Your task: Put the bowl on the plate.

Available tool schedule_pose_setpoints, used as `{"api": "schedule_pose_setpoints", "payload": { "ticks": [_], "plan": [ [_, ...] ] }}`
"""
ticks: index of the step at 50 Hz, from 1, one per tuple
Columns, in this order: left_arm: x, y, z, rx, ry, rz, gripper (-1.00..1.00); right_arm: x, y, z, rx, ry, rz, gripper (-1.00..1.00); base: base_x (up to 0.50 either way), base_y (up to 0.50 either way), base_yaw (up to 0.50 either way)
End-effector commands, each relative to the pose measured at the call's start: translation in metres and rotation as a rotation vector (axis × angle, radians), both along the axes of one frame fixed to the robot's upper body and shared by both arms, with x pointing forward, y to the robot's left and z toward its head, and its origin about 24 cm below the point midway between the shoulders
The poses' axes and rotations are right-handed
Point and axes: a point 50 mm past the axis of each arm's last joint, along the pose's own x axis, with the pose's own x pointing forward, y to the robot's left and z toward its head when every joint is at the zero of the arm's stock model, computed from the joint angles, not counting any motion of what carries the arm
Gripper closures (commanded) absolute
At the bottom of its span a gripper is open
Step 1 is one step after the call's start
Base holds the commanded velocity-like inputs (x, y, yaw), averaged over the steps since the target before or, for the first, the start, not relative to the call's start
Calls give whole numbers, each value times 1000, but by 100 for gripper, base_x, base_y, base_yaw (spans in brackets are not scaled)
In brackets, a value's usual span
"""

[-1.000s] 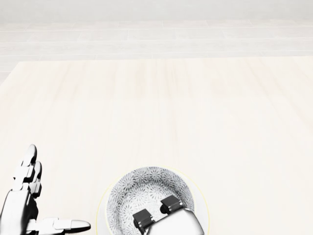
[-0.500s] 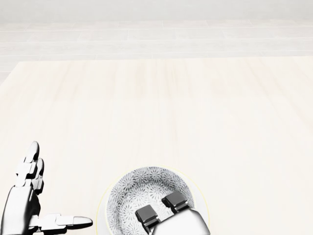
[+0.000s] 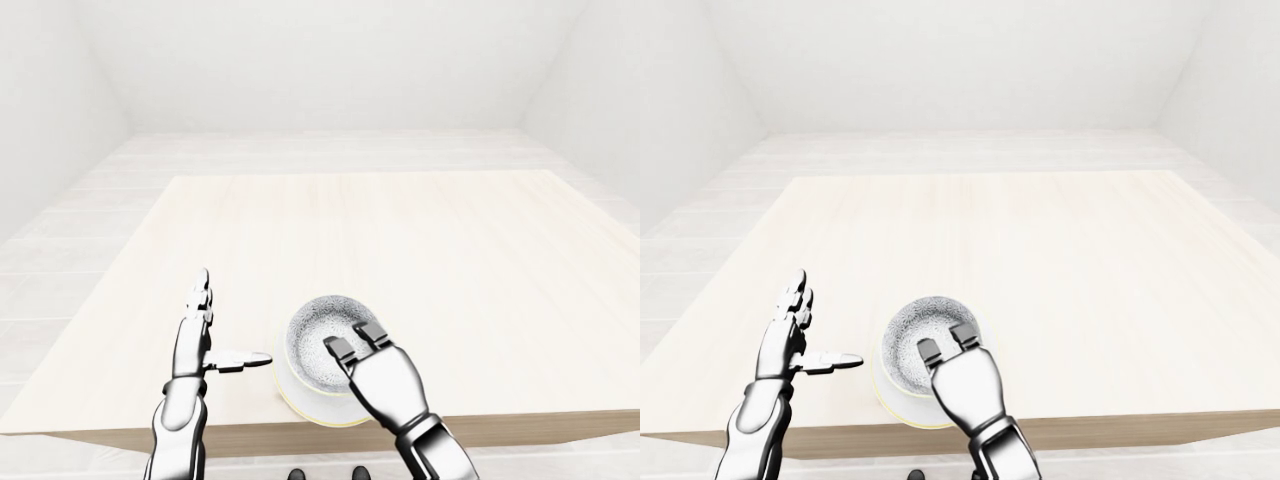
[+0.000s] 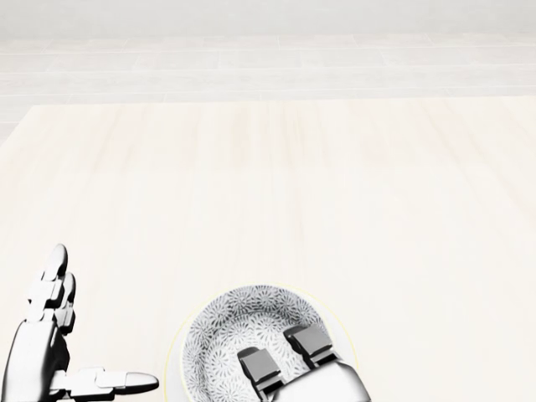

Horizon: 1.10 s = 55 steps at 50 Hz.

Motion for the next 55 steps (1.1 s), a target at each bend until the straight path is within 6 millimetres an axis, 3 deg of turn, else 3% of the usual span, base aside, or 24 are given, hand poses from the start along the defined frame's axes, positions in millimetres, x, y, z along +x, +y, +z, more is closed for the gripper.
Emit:
{"api": "schedule_pose_setpoints", "payload": {
  "ticks": [1,4,7,31,55],
  "plan": [
    [-1,0,-3,-3,9,2,-100,-3,-5,6,0,-9,-16,-51,0,0,0],
    [-1,0,-4,-3,13,2,-100,-3,-6,7,-2,-13,-16,-52,0,0,0],
    [-1,1,-3,-3,11,3,-100,-3,-7,9,-4,-15,-20,-66,0,0,0],
    [-5,3,-3,-1,12,7,-100,-3,-27,25,-15,-35,-78,-84,0,0,0],
    [3,2,7,6,-7,1,-100,2,-62,40,-1,-45,-237,-99,0,0,0]
  ]
}}
